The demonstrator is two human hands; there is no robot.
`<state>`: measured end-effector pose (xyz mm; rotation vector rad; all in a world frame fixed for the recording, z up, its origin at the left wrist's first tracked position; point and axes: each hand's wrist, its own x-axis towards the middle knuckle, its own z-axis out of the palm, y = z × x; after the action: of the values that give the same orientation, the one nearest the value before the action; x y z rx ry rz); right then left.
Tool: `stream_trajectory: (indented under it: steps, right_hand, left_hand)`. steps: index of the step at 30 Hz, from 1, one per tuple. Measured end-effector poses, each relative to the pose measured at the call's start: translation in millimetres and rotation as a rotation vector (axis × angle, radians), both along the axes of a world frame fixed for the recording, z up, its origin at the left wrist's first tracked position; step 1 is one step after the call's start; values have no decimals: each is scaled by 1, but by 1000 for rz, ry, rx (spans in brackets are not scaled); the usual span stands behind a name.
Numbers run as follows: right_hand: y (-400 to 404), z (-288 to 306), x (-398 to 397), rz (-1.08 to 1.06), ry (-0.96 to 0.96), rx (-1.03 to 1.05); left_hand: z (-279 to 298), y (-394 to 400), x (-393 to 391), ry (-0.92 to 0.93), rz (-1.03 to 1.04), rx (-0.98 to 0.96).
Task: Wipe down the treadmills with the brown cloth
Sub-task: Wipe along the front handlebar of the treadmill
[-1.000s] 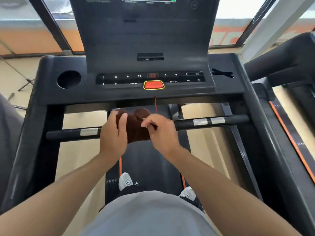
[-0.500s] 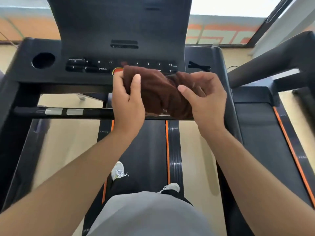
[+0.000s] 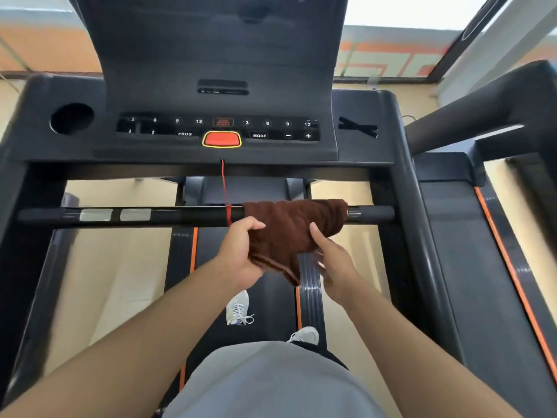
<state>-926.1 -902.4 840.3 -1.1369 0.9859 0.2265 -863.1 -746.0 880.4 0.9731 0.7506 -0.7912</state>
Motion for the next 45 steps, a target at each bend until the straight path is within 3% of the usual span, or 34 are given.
stream_trajectory:
  steps: [7, 13, 16, 18, 20, 23, 25, 28, 31, 34, 37, 45]
  right_hand:
    - [-17, 53, 28, -247, -164, -135]
    - [-41, 99, 64, -79, -189, -172]
    - [-59, 108, 65, 34, -167, -248]
    - [-76, 102, 61, 125, -149, -310]
    - [-88, 89, 53, 321, -32, -476]
    - [-88, 68, 50, 827, 360, -1102]
    - [-67, 61, 52, 930, 276, -1290]
    - [-28, 46, 66, 1082, -44, -1246]
    - [8, 15, 90, 1332, -171, -1235]
    - [37, -6, 106, 1434, -127, -1311]
    - [35, -10, 111, 1400, -172, -1427]
    - [-53, 10, 90, 1438, 91, -1394]
  left_hand:
    - [3, 9, 36, -74, 106, -92]
    - [7, 6, 39, -185, 48, -106]
    - [0, 9, 31, -267, -2, 122]
    - [-3, 15, 14, -400, -96, 370]
    - [-8, 28, -7, -699, -286, 579]
    - [-23, 52, -13, -1148, -824, 925]
    - [-33, 61, 5, -1250, -886, 999]
    - [-35, 61, 39, -1355, -644, 1079]
    - [-46, 60, 74, -1464, -720, 1130]
    - [-58, 65, 99, -1501, -1032, 1102]
    - [-64, 73, 105, -1454, -1238, 1109]
    - [-67, 67, 99, -1273, -1107, 1127]
